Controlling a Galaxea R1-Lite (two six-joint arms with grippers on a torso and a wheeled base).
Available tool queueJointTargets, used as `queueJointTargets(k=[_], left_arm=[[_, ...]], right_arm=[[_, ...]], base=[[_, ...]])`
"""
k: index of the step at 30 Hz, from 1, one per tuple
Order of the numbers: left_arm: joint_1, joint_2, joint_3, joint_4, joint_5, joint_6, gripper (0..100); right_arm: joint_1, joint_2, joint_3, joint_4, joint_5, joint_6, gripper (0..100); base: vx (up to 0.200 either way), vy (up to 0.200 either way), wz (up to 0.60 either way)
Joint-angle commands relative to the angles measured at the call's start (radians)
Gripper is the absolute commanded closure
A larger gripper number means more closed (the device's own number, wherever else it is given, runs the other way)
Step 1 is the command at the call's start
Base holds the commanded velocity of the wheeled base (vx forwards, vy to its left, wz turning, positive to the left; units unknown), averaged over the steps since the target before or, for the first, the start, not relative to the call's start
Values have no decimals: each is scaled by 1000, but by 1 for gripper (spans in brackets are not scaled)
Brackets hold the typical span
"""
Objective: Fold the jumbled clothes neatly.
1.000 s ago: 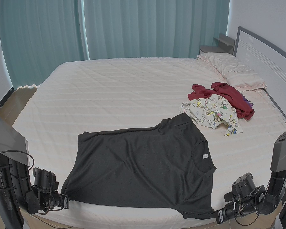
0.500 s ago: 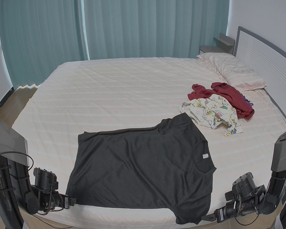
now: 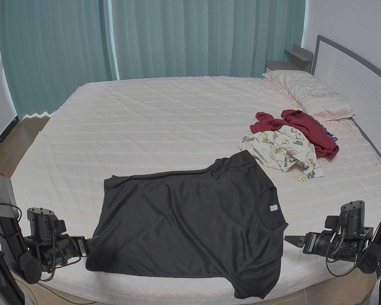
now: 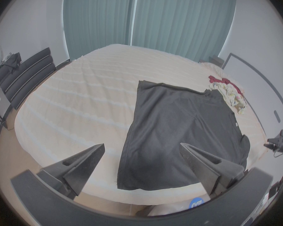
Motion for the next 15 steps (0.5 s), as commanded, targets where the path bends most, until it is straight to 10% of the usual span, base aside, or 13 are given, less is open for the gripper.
queueJointTargets(k=[1, 15], left_arm=[[-3, -26, -1, -18, -1, -18, 0], [-18, 13, -47, -31, 10, -131, 0]], right_arm=[[-21, -17, -3, -4, 1, 15, 0], [-10, 32, -6, -4, 5, 28, 0]], base=[[0, 0, 0], [0, 0, 0]])
